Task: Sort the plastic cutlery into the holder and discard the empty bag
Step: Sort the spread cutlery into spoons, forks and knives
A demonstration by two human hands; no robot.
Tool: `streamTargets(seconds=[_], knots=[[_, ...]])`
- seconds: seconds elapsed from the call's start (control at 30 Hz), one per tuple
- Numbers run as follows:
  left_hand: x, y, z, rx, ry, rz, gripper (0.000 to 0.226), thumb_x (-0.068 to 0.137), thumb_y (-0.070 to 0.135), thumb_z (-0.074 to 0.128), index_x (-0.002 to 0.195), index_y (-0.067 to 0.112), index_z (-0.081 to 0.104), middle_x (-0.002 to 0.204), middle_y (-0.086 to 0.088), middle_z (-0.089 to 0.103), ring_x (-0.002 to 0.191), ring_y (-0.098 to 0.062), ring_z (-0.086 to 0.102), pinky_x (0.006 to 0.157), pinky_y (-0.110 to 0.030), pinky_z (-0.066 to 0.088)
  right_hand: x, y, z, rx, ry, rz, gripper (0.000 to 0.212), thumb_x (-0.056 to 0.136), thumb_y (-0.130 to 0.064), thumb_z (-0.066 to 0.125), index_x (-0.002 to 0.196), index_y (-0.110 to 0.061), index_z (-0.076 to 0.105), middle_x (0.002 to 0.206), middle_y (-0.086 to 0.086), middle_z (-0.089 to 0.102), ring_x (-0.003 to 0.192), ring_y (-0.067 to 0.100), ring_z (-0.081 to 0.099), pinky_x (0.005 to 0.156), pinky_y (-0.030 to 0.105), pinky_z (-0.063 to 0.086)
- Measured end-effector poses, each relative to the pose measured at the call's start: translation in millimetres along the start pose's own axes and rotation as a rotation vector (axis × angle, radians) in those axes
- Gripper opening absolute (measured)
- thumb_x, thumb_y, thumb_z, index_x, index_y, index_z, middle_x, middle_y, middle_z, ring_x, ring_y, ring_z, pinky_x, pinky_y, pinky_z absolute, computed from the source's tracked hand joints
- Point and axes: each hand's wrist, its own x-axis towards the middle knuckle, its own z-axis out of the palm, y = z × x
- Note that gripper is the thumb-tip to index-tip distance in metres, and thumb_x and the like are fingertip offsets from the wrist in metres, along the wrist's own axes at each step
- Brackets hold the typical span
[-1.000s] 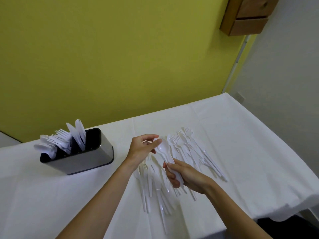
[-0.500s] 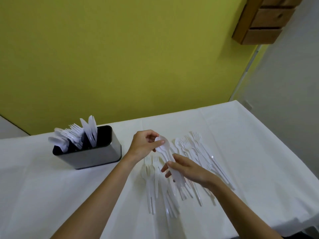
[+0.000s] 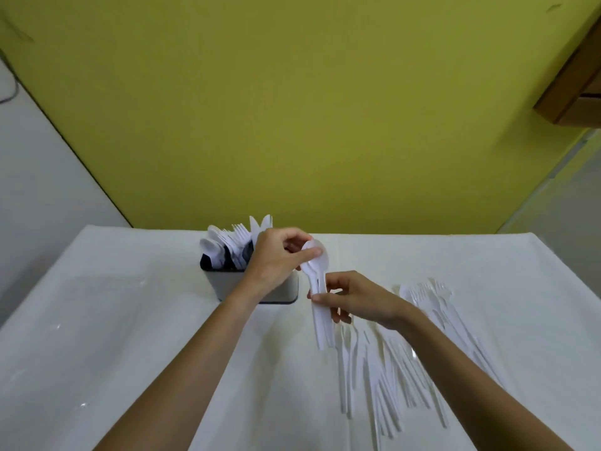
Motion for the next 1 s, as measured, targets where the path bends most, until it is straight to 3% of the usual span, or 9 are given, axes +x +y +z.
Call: streamTargets(seconds=[0.13, 0.27, 0.33, 0.4, 0.57, 0.73, 0.83, 0.9, 1.0], knots=[[-2, -6, -47, -0.019, 0.116, 0.012, 0.012, 0.077, 0.012, 0.077, 0.086, 0.018, 0.07, 0.073, 0.004, 0.067, 0.059, -0.001, 0.056, 0.056, -0.012, 0.045, 34, -25, 26, -0.05, 0.041, -0.047, 0.013, 0.092, -0.019, 0.062, 0.089, -0.007, 0.065, 0.069, 0.003, 0.062, 0.056, 0.013, 0.057, 0.05, 0.022, 0.046], [-8, -25, -95, -0.066, 0.424, -0.004, 0.008, 0.085, 0.023, 0.069, 0.093, 0.02, 0.07, 0.088, 0.009, 0.069, 0.075, 0.007, 0.06, 0.065, -0.007, 0.044, 67, -46, 49, -0.002, 0.213, -0.091, 0.013, 0.091, -0.017, 0.063, 0.09, -0.005, 0.067, 0.071, 0.004, 0.064, 0.057, 0.015, 0.06, 0.056, 0.025, 0.052], [-12, -41, -114, -0.128, 0.559, -0.062, 0.017, 0.092, 0.026, 0.059, 0.1, 0.014, 0.069, 0.098, 0.002, 0.069, 0.087, 0.001, 0.061, 0.069, -0.007, 0.046, 81, -54, 60, 0.047, 0.322, -0.131, 0.012, 0.091, -0.016, 0.062, 0.09, -0.005, 0.067, 0.072, 0.007, 0.065, 0.06, 0.018, 0.061, 0.061, 0.029, 0.055], [-14, -63, -128, -0.202, 0.608, -0.14, 0.027, 0.099, 0.027, 0.047, 0.106, 0.01, 0.067, 0.108, -0.002, 0.067, 0.102, -0.013, 0.061, 0.086, -0.019, 0.048, 95, -62, 71, 0.098, 0.411, -0.146, 0.011, 0.091, -0.017, 0.062, 0.092, -0.006, 0.066, 0.076, 0.01, 0.067, 0.062, 0.02, 0.064, 0.063, 0.033, 0.057], [-17, -111, -139, -0.459, 0.467, -0.356, 0.049, 0.104, 0.037, 0.023, 0.127, 0.008, 0.055, 0.133, -0.006, 0.055, 0.126, -0.02, 0.048, 0.107, -0.033, 0.035, 129, -74, 104, 0.037, 0.575, -0.201, 0.019, 0.089, -0.025, 0.065, 0.092, -0.006, 0.066, 0.078, 0.009, 0.072, 0.07, 0.025, 0.071, 0.071, 0.045, 0.059], [-16, -134, -133, -0.601, 0.256, -0.425, 0.067, 0.1, 0.053, 0.012, 0.141, 0.011, 0.042, 0.147, -0.003, 0.043, 0.138, -0.016, 0.036, 0.118, -0.039, 0.021, 147, -71, 134, -0.223, 0.632, -0.181, 0.019, 0.088, -0.027, 0.065, 0.086, -0.008, 0.066, 0.073, 0.004, 0.067, 0.067, 0.018, 0.064, 0.065, 0.025, 0.049], [-12, -136, -133, -0.667, 0.164, -0.428, 0.073, 0.098, 0.056, 0.007, 0.142, 0.01, 0.041, 0.145, -0.004, 0.046, 0.136, -0.015, 0.039, 0.117, -0.037, 0.025, 154, -59, 143, -0.397, 0.612, -0.099, 0.019, 0.088, -0.026, 0.065, 0.076, -0.013, 0.058, 0.07, -0.001, 0.059, 0.063, 0.014, 0.053, 0.06, 0.019, 0.039], [-12, -135, -133, -0.688, 0.109, -0.401, 0.071, 0.099, 0.053, 0.003, 0.136, 0.011, 0.046, 0.134, -0.001, 0.055, 0.125, -0.011, 0.049, 0.105, -0.027, 0.038, 158, -52, 147, -0.492, 0.598, -0.069, 0.021, 0.089, -0.024, 0.064, 0.073, -0.015, 0.053, 0.07, -0.002, 0.054, 0.064, 0.015, 0.049, 0.056, 0.018, 0.031], [-12, -136, -133, -0.711, 0.083, -0.378, 0.068, 0.099, 0.051, 0.001, 0.133, 0.014, 0.048, 0.126, -0.001, 0.059, 0.118, -0.009, 0.054, 0.094, -0.022, 0.041, 164, -49, 153, -0.59, 0.586, -0.081, 0.023, 0.088, -0.026, 0.063, 0.08, -0.004, 0.062, 0.086, 0.0, 0.046, 0.071, 0.016, 0.044, 0.058, 0.022, 0.028]])
